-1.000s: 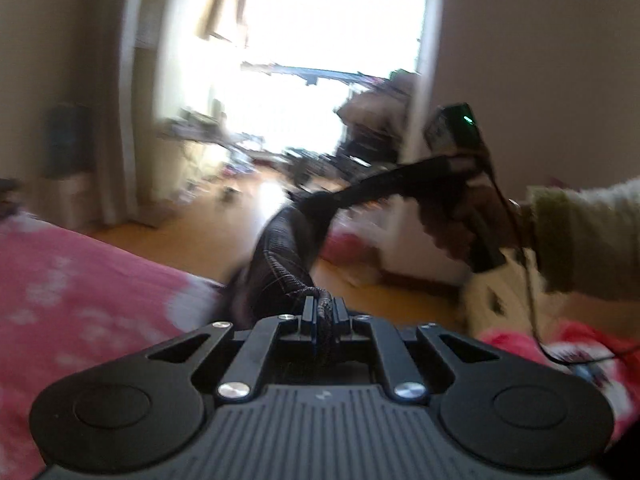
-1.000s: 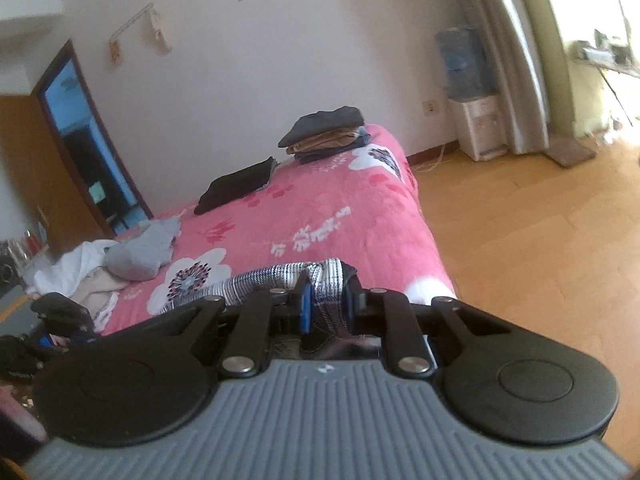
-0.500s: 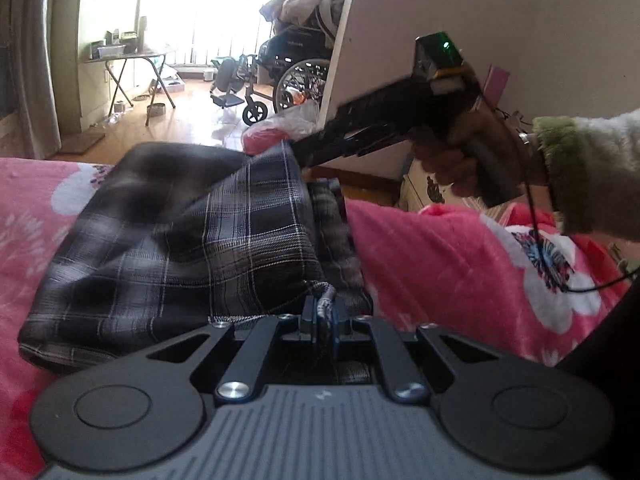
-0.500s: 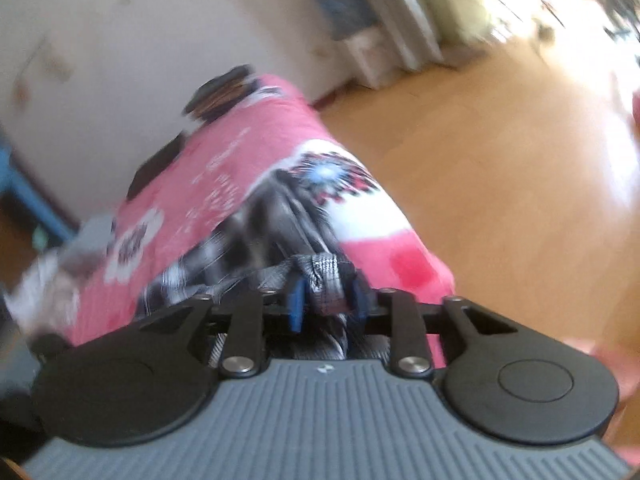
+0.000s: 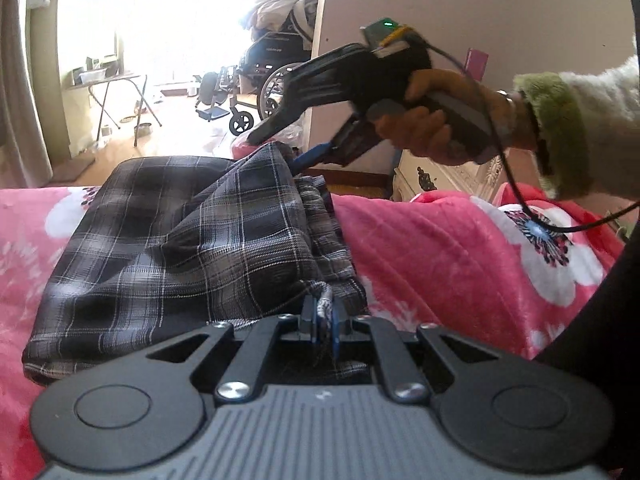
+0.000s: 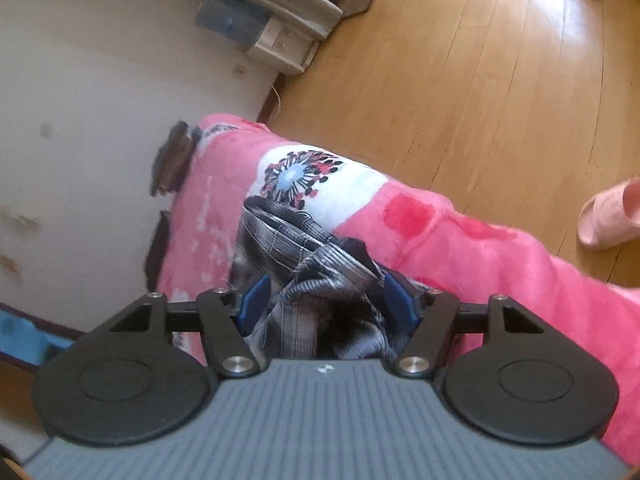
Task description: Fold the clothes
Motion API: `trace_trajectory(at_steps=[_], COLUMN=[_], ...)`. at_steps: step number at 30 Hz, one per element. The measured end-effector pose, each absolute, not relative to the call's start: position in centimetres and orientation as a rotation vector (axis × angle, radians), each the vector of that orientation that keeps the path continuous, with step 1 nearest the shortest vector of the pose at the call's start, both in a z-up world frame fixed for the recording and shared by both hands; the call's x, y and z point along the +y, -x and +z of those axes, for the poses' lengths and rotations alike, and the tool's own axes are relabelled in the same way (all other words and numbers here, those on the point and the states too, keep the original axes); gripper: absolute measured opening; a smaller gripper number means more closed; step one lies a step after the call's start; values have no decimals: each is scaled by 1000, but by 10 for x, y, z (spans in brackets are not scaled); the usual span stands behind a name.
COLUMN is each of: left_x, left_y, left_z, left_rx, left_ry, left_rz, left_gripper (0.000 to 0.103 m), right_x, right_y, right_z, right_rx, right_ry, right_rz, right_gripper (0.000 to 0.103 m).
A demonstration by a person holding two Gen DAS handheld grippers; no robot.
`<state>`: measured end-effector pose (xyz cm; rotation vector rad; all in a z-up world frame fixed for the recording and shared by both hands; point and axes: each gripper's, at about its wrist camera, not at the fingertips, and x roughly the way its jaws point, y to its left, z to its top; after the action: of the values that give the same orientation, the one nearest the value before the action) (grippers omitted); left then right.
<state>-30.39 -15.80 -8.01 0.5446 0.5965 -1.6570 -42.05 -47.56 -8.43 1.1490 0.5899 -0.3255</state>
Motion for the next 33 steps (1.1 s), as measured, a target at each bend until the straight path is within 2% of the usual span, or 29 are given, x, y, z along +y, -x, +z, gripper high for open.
trace_trajectory(at_steps=[2, 3, 6, 10, 19, 24, 27, 28, 32, 33], left_x=[-157, -156, -152, -151, -154, -157, -156, -154, -139, -138], left_y=[305, 306, 304, 316, 319, 323, 322, 322, 308, 303], left_z=[-80, -79, -72, -69, -74, -83, -86, -83, -62, -56], left_rx=[573, 564, 549, 493, 527, 567, 616, 628, 591, 592], left_ry=[-552, -552, -525, -555, -565, -571, -575, -573, -522, -498], left_rz=[-1668, -1674, -1705, -1763, -1771, -1770, -1774, -1783, -1837, -1836], left_gripper=[8, 8, 7, 8, 8, 9, 13, 20, 32, 33], right_x=[-473, -472, -467, -457, -458, -465, -466, -466, -465, -464], right_y=[410, 407, 413, 433, 455, 462, 470, 473, 484, 486], right_z=[-83, -83, -75, -61, -68, -95, -95, -92, -82, -73], right_rx=[619, 633, 593, 519, 486, 507, 516, 519, 525, 517], right_ry=[-1101, -1084, -1053, -991, -1021, -1053, -1032, -1019, -958, -909], right_rz=[-334, -340, -346, -340, -342, -389, -449, -471, -560, -577], right_gripper=[40, 22, 12, 11, 11, 12, 23, 28, 30, 30])
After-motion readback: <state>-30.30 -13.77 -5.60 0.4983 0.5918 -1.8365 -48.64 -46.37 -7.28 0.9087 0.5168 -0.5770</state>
